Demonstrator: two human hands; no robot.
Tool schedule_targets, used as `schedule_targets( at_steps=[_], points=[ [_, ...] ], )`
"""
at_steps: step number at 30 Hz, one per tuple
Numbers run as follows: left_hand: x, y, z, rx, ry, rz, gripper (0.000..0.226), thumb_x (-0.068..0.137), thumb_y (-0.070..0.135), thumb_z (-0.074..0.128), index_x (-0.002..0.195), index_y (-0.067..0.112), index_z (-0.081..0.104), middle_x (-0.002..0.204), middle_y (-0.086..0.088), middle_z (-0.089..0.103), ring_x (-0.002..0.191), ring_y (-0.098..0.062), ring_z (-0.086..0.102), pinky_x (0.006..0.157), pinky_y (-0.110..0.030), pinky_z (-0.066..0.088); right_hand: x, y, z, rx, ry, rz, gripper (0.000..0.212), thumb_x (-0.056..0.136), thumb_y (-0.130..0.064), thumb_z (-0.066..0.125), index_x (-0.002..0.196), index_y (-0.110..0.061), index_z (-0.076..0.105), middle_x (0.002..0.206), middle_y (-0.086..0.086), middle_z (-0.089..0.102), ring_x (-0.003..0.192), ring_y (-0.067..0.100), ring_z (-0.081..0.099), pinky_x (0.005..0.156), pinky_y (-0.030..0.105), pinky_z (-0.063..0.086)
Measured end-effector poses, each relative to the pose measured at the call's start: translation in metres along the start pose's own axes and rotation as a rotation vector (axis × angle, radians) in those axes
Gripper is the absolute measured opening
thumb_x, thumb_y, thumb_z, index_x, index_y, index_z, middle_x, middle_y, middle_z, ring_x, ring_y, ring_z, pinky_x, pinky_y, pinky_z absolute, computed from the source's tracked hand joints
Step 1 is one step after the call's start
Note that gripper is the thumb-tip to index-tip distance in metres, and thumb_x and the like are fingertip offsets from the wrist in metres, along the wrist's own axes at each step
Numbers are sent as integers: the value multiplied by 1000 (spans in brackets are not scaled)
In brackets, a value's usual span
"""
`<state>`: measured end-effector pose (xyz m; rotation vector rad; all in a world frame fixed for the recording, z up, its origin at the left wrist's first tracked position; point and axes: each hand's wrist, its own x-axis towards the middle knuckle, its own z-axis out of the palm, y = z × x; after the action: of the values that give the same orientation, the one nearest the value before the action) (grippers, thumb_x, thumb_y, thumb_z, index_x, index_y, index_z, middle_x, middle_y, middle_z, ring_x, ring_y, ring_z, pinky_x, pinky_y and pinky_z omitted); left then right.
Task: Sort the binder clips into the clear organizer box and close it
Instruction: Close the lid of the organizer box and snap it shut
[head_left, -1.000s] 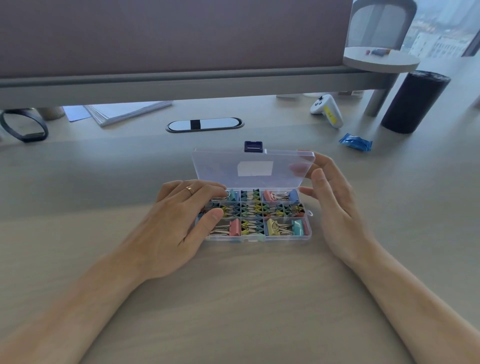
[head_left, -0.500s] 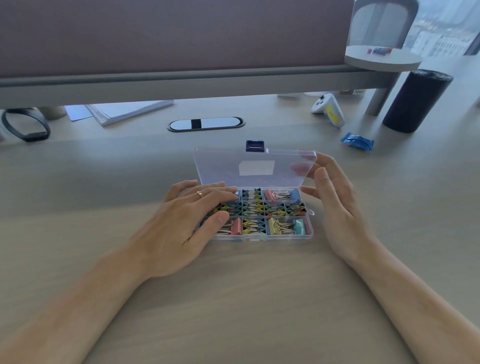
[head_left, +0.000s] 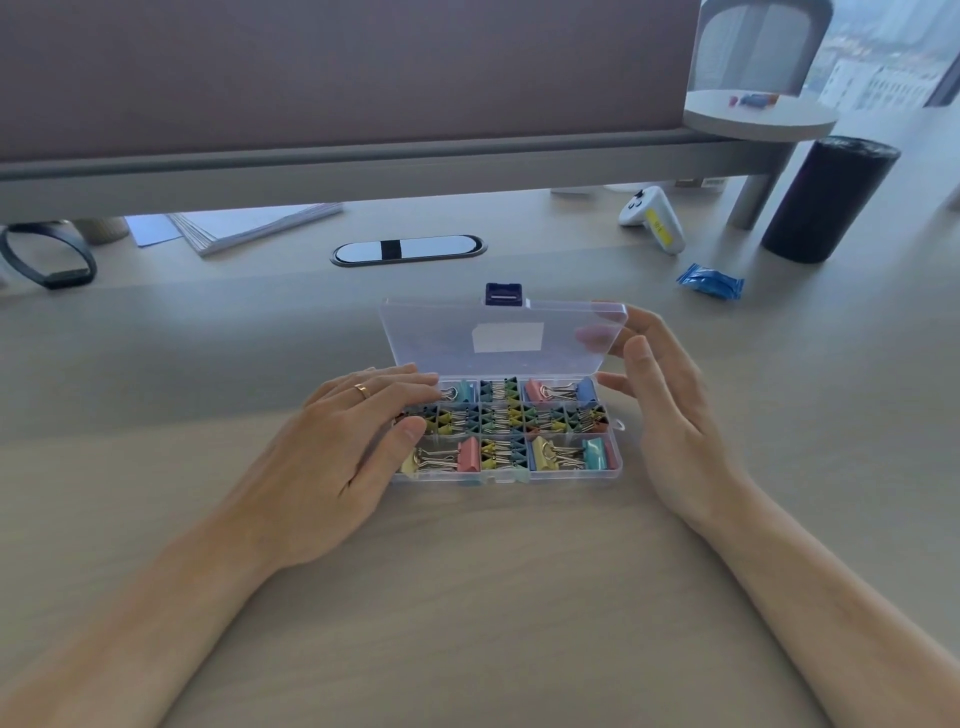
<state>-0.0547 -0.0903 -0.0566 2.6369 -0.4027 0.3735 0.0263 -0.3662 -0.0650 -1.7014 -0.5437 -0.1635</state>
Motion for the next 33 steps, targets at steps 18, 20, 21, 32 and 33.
schedule_targets(
  at_steps=[18,20,21,32,33],
  points=[
    [-4,-1,0,6,239,-113,31,102,31,44,115,22,71,107,9,71,100,-2,60,86,-1,35,0,0,0,2,-1,-1,40,107,-45,33,134,-26,56,123,-7,69,117,17,67,88,35,60],
    [-4,0,-1,6,237,-107,31,102,31,44,115,22,71,109,9,71,103,-2,60,87,-3,36,0,-1,0,18,-3,-1,37,107,-43,32,132,-29,56,123,-7,69,117,18,68,87,36,61],
    [-4,0,-1,5,228,-102,31,102,30,45,116,22,71,110,10,71,104,-3,60,88,-6,38,0,-1,0,20,-6,-2,36,107,-44,33,131,-30,57,124,-7,69,116,19,68,87,37,62],
    [-3,2,-2,4,180,-114,34,102,35,42,120,26,69,118,12,70,108,-4,62,86,-7,40,-1,-2,1,16,18,-4,39,107,-40,31,131,-26,58,123,-9,69,115,8,67,83,19,56],
    [-3,2,-2,-3,192,-119,34,102,35,42,120,25,69,117,13,70,107,-2,62,86,-5,38,-1,-1,1,10,22,-2,40,107,-41,31,131,-25,58,124,-10,69,116,8,67,85,21,56]
  ],
)
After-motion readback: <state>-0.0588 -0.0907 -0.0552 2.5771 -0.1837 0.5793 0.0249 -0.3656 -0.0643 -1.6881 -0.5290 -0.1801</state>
